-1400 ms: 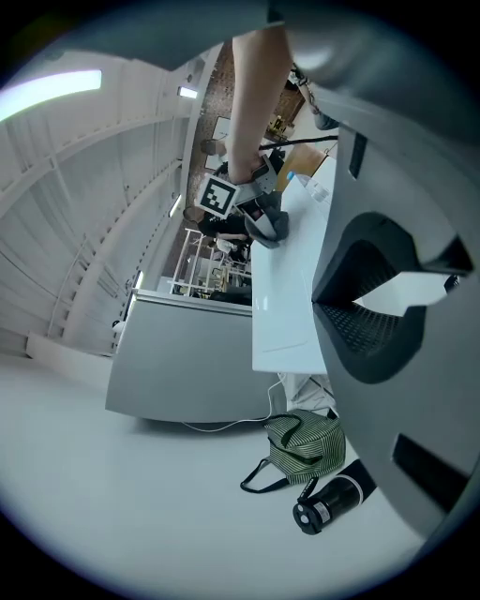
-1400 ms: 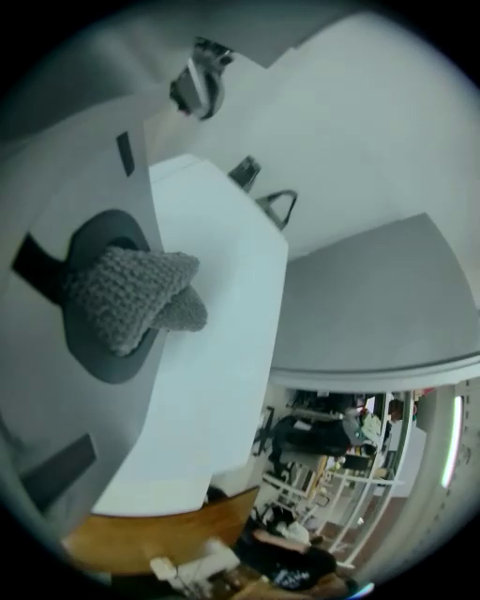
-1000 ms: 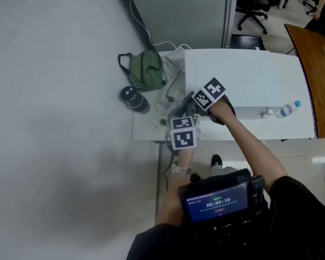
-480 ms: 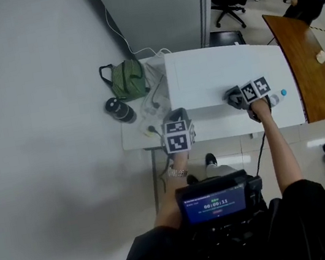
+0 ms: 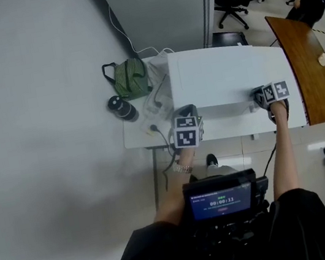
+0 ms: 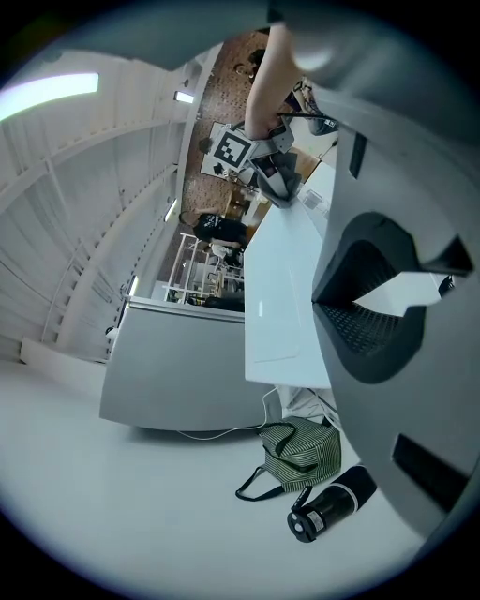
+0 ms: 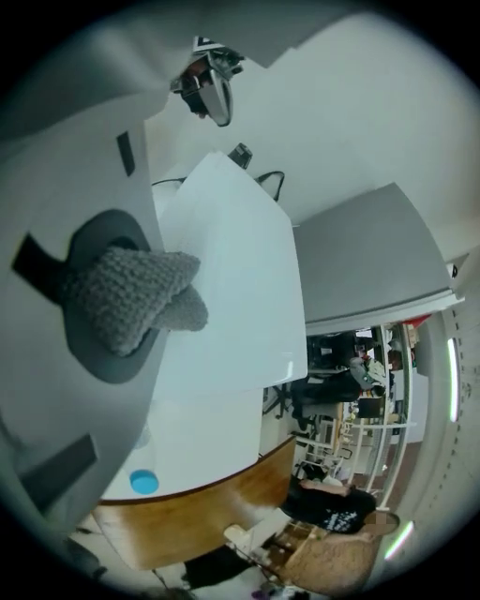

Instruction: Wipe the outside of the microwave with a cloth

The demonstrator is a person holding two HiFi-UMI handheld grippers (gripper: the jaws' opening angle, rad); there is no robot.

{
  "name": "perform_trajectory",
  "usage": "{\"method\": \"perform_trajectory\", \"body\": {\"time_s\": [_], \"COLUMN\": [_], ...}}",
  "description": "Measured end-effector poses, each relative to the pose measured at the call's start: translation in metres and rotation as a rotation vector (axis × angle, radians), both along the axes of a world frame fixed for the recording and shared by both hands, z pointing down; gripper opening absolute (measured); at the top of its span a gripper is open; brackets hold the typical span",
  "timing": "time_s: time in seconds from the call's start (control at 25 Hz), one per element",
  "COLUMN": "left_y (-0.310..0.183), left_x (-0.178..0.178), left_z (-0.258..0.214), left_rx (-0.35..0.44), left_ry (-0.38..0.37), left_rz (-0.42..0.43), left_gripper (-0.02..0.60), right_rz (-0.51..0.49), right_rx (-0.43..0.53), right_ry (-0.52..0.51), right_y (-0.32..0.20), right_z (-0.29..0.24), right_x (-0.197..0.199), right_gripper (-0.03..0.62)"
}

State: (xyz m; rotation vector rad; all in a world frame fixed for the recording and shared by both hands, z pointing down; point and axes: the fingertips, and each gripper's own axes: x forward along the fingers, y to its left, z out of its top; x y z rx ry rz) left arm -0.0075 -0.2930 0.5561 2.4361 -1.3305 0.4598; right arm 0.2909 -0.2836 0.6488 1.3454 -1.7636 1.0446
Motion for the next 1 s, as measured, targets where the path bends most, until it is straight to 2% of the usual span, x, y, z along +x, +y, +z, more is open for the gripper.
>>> {"method": "perform_trajectory", "body": {"time_s": [0.08, 0.32, 0.4, 0.48, 0.64, 0.76, 0.84, 1.0], "left_y": [0.000, 0.004, 0.010, 0.020, 0.043, 0.061, 0.073, 0.078], "left_x": [-0.002, 0.001, 0.004, 0.007, 0.018, 0.028, 0.032, 0.041], "left_z": [-0.001, 0.001, 0.000, -0.001, 0.002, 0.011, 0.018, 0.015], "left_rx": [0.001, -0.020, -0.024, -0.022, -0.028, -0.049, -0.061, -0.030], "left_ry": [-0.003, 0.005, 0.011, 0.023, 0.053, 0.066, 0.056, 0.011], "left_rz": [-0.003, 0.006, 0.015, 0.021, 0.031, 0.043, 0.046, 0.032], "left_gripper": [-0.002, -0.002, -0.002, -0.003, -0.003, -0.002, -0.002, -0.003], "right_rz": [-0.026, -0.219, -0.245, -0.246, -0.202, -0.176, -0.149, -0.107], "right_rx": [0.031, 0.223, 0.290, 0.352, 0.428, 0.449, 0.443, 0.471], "right_ry": [-0.001, -0.060, -0.075, -0.048, -0.009, -0.079, -0.130, -0.069], "right_y": [0.002, 0.013, 0.018, 0.026, 0.053, 0.077, 0.091, 0.096], "right_z": [-0.007, -0.032, -0.038, -0.042, -0.051, -0.053, -0.048, -0.053], "right_x": [-0.021, -0.144, -0.178, -0.199, -0.219, -0.228, -0.231, -0.221], "right_gripper": [0.014, 0.015, 0.015, 0.017, 0.018, 0.018, 0.018, 0.018]}}
